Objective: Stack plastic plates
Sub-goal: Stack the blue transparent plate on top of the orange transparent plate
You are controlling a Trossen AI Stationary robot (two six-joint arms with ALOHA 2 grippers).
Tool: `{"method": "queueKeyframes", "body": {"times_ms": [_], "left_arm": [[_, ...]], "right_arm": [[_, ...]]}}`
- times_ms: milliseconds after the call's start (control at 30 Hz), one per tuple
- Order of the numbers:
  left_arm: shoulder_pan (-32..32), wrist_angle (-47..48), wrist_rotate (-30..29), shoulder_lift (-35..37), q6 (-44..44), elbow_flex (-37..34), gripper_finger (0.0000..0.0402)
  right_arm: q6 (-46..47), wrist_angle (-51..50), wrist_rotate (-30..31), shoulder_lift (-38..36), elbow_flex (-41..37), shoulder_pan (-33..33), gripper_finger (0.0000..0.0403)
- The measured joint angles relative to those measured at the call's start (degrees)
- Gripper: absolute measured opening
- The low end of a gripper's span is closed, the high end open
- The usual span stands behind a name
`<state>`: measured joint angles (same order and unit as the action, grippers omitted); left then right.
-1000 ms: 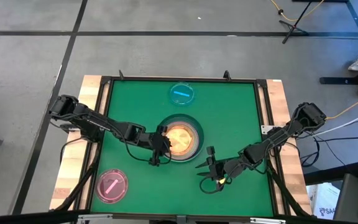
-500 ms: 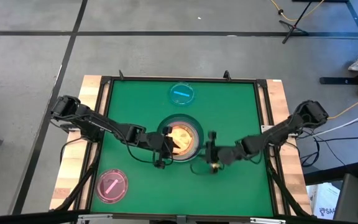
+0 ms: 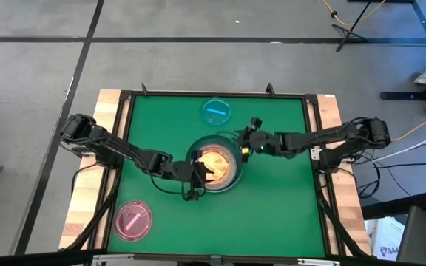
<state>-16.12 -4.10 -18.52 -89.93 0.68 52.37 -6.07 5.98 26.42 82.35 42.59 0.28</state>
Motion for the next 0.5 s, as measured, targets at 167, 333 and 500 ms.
{"method": "queueKeyframes", "body": {"times_ms": [167, 333, 500], "left_arm": [[-2.5, -2.46, -0.13, 0.0, 6.16, -2.88, 0.0114], [-4.76, -11.29, -0.44, 0.0, 8.32, -8.72, 0.0114], [-4.76, -13.22, -0.42, 0.09, 8.23, -9.08, 0.0114]], "right_arm": [[2.53, 0.05, -0.02, 0.0, 0.0, -6.28, 0.0131], [6.27, -1.82, -10.46, 0.38, 0.11, -14.67, 0.0177], [10.56, -2.14, -17.84, 2.85, 2.46, -23.34, 0.0216]]}}
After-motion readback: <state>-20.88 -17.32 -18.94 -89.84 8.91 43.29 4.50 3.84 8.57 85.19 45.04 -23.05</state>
